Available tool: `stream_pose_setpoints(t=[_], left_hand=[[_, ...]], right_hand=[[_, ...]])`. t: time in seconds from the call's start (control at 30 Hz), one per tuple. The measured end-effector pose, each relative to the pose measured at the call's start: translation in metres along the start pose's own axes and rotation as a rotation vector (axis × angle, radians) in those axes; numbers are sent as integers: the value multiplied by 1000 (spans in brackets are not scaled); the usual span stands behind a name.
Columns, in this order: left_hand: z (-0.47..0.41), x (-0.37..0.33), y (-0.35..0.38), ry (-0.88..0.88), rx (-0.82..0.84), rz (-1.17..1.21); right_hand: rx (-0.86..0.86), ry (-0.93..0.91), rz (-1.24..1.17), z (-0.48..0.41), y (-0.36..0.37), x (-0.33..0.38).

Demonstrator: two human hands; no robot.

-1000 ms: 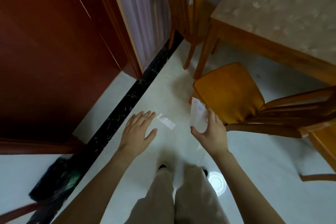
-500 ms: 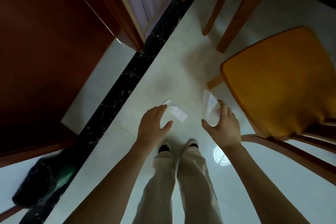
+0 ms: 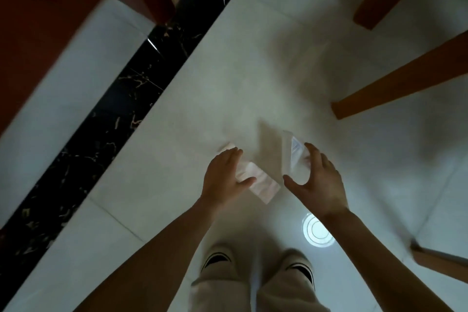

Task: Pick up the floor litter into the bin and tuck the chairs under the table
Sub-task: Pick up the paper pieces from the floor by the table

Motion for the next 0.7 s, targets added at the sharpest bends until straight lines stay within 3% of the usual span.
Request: stream_pose_setpoints(t=[0.13,0.43,0.57,0.7], left_hand=[[-6,14,43,64,2,-65],[-13,16,41,76,-110,34],[4,-8,-20,32,-90,154],[31,-54,-137,11,-85,218]], right_hand=[[38,-9,35,-17,29,-18],[-3,11,31,-22,25,-23],[-26,27,-15,6,-14,7],[-67,37,-56,55,-92,69]])
Point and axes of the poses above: each hand's wrist, its own z-axis away from the middle knuckle, its own y-axis out of the palm, x = y × z, the point moved 6 cm from there along -z, towards the middle knuckle, and after that the axes turned 5 degrees about -z, right-handed, at the moved point
